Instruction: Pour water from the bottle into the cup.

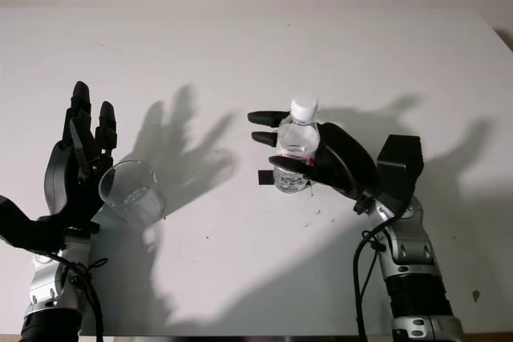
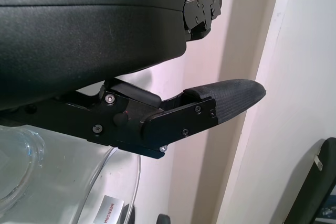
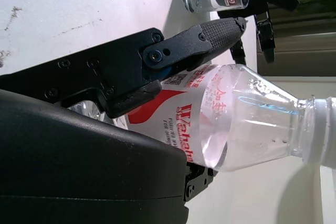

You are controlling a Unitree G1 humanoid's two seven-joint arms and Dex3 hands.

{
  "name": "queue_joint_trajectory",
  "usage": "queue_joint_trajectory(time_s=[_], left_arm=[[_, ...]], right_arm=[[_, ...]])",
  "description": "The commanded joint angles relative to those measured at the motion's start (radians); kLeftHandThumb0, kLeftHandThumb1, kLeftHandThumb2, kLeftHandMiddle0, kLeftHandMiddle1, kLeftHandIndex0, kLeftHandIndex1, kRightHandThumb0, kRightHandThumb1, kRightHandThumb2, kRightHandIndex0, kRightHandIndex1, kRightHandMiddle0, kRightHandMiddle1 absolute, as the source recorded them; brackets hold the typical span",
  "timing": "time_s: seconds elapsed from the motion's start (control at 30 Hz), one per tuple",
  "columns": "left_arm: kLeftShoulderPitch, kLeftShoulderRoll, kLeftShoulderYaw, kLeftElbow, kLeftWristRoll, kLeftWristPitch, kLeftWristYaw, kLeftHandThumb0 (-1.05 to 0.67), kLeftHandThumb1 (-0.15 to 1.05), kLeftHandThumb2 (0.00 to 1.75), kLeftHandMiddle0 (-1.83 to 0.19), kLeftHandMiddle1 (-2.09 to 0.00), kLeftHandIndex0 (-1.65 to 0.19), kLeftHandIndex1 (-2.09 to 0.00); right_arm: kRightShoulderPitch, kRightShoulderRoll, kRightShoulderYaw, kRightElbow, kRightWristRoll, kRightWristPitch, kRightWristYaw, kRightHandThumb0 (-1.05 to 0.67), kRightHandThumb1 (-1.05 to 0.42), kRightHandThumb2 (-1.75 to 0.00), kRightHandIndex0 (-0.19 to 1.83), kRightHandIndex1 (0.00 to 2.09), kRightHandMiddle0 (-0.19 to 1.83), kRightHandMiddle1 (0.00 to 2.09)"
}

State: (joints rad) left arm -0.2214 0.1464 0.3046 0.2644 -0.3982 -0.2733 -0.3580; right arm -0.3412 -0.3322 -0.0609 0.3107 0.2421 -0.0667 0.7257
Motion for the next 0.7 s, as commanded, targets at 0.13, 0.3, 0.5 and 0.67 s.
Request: queue_joint_trajectory(time_s=[0.13, 0.3, 0.5, 0.67], left_arm=[[0.028, -0.007, 0.000, 0.022, -0.001, -0.002, -0.005, -0.75, 1.05, 0.71, 0.19, 0.00, 0.19, 0.00], [0.025, -0.008, 0.000, 0.027, -0.004, -0.003, -0.011, -0.75, 1.05, 0.71, 0.19, 0.00, 0.19, 0.00], [0.022, -0.010, 0.000, 0.030, -0.003, 0.000, -0.007, -0.75, 1.05, 0.71, 0.19, 0.00, 0.19, 0.00], [0.022, -0.010, -0.001, 0.026, 0.007, 0.001, 0.007, -0.75, 1.05, 0.72, 0.19, 0.00, 0.19, 0.00]], right_arm=[[0.043, 0.027, -0.044, 0.056, 0.024, -0.101, -0.022, -0.82, -0.98, -0.04, -0.10, 0.01, -0.03, 0.02], [0.065, 0.031, -0.041, 0.047, -0.007, -0.152, -0.076, -0.92, -0.94, -0.04, -0.19, 0.00, -0.18, 0.00], [0.056, 0.049, -0.045, 0.103, -0.010, -0.228, -0.100, -0.96, -0.94, -0.05, -0.19, 0.00, -0.19, 0.00], [0.045, 0.067, -0.048, 0.150, 0.001, -0.292, -0.094, -0.94, -0.94, -0.05, -0.19, 0.00, -0.19, 0.00]])
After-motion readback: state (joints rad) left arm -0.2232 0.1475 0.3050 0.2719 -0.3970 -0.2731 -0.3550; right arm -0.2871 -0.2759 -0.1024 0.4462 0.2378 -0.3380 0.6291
